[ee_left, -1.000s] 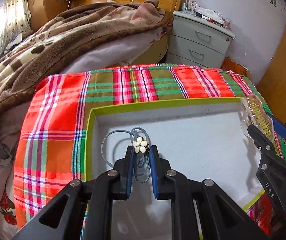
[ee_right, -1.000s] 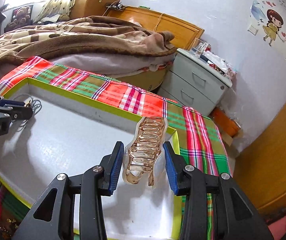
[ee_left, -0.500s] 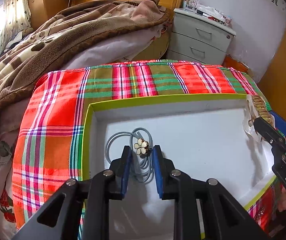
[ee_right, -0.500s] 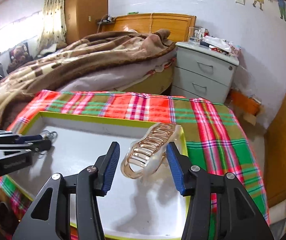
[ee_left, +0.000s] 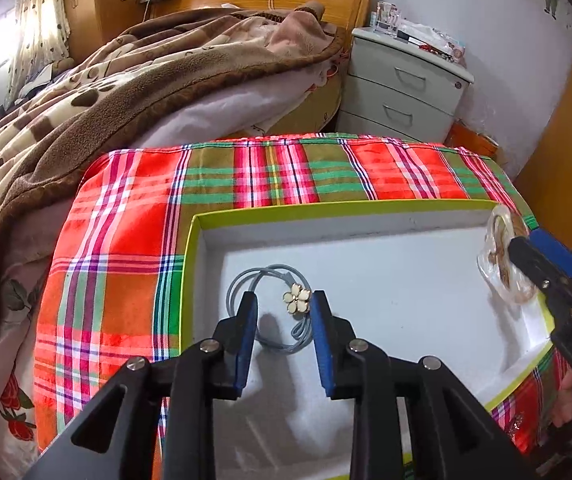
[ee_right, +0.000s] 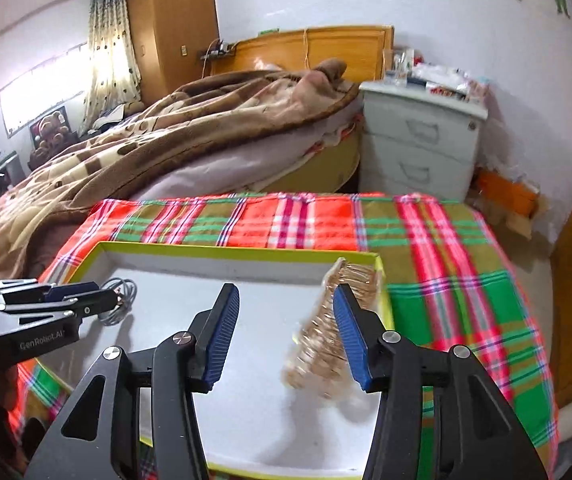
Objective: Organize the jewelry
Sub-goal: 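Withdraw both open tools from the box back toward the remaining jewelry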
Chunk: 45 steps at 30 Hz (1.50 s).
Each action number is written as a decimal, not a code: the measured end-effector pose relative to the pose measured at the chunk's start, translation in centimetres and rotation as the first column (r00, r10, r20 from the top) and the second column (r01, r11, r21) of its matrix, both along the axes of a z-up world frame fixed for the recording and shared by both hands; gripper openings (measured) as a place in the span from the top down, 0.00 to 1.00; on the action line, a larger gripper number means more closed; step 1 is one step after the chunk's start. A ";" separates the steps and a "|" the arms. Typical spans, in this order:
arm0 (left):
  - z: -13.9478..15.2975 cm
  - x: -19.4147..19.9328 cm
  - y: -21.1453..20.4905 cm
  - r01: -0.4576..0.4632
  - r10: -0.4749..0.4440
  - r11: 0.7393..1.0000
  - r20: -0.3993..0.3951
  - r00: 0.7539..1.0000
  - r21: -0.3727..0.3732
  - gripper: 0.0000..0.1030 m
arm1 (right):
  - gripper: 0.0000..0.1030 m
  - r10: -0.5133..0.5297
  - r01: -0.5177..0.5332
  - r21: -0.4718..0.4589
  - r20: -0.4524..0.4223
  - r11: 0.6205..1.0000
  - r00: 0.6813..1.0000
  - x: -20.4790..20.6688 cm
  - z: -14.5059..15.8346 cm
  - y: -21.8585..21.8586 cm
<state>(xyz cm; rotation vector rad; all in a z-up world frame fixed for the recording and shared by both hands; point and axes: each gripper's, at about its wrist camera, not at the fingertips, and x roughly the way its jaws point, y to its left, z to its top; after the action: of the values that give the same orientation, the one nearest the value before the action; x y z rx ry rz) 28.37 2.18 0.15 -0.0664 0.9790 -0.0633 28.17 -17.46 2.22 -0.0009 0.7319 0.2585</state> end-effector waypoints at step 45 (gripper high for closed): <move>2.8 -15.3 2.7 -0.045 0.049 0.998 0.073 0.996 -0.050 0.69 | 0.51 -0.045 0.044 0.077 0.011 0.996 0.999 -14.4 1.1 -0.7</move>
<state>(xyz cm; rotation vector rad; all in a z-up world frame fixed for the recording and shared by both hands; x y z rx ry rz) 13.12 4.87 2.96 -0.1303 0.9010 -0.0458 13.79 -18.13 3.35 0.0866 0.7077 0.2441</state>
